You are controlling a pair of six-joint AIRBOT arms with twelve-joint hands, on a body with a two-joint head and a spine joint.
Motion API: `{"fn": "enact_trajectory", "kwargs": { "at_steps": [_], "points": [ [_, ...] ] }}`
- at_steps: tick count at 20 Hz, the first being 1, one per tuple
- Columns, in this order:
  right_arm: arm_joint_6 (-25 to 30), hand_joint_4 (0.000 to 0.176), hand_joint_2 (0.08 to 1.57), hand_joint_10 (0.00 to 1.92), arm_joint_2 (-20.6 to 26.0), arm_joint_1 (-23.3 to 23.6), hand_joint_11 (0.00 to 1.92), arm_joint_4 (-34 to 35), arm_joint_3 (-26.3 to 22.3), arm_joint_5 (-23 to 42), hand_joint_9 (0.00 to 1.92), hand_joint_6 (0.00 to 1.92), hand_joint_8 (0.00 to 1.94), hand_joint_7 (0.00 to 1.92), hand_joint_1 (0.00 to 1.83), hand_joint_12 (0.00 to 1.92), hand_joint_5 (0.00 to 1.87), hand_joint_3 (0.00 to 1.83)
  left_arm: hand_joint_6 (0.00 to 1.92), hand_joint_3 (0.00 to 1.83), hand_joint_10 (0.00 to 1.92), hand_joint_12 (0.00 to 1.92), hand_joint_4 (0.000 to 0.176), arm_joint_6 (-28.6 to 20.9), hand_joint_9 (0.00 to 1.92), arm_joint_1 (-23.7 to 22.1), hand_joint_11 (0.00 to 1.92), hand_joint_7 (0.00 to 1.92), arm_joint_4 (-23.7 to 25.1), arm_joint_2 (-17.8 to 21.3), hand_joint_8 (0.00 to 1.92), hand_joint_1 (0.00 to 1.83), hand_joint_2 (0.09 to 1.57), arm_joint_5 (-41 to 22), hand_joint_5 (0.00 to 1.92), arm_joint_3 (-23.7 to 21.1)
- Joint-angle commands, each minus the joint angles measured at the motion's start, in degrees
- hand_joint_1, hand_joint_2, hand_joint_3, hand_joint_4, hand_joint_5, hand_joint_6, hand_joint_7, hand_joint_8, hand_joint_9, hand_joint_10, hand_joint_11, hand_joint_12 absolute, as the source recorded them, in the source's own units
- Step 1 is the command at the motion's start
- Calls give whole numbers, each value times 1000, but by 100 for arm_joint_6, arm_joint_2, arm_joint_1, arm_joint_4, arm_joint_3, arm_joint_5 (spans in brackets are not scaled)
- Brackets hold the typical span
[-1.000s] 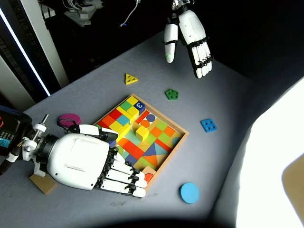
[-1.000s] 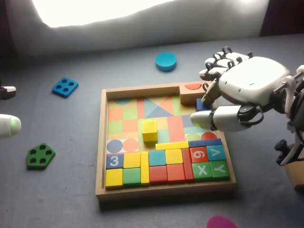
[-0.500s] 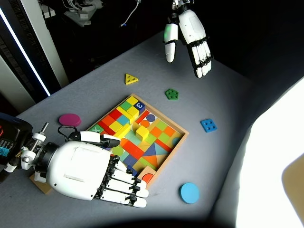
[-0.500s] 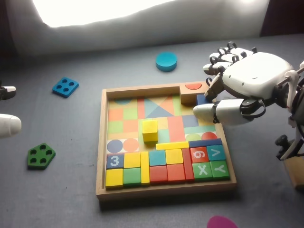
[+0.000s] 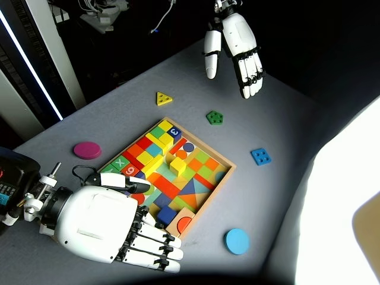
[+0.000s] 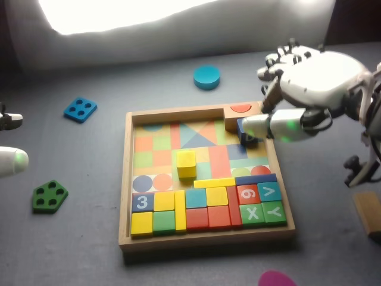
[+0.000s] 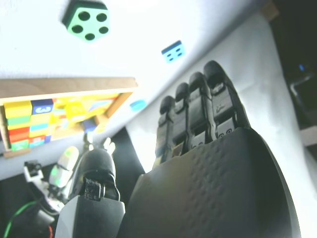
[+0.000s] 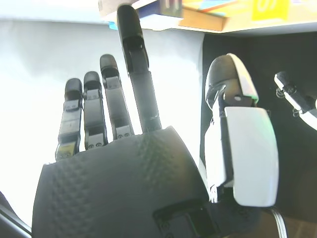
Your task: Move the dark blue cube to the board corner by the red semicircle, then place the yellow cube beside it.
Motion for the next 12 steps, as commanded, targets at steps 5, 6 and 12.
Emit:
{"fn": "enact_trajectory", "kwargs": {
  "at_steps": [5, 6, 12],
  "points": [
    [60, 0, 1160, 3, 78, 179, 0, -121, -62, 469, 110, 1, 1, 288, 0, 147, 871, 1, 3, 1, 6, 392, 17, -164, 124, -37, 0, 161, 174, 34, 4, 0, 1286, -721, 113, 34],
    [57, 0, 1162, 0, 64, 177, 0, -121, -85, 422, 91, 1, 0, 253, 0, 116, 874, 0, 10, 0, 2, 394, 2, -201, 117, -37, 0, 163, 174, 33, 5, 0, 1280, -666, 128, 32],
    [-95, 0, 1158, 3, -119, 128, 0, -123, -90, 387, 112, 6, 3, 307, 5, 219, 903, 0, 1, 1, 1, 382, 19, -219, 113, -34, 0, 139, 173, 33, 0, 0, 1287, -589, 148, 21]
  ]
}}
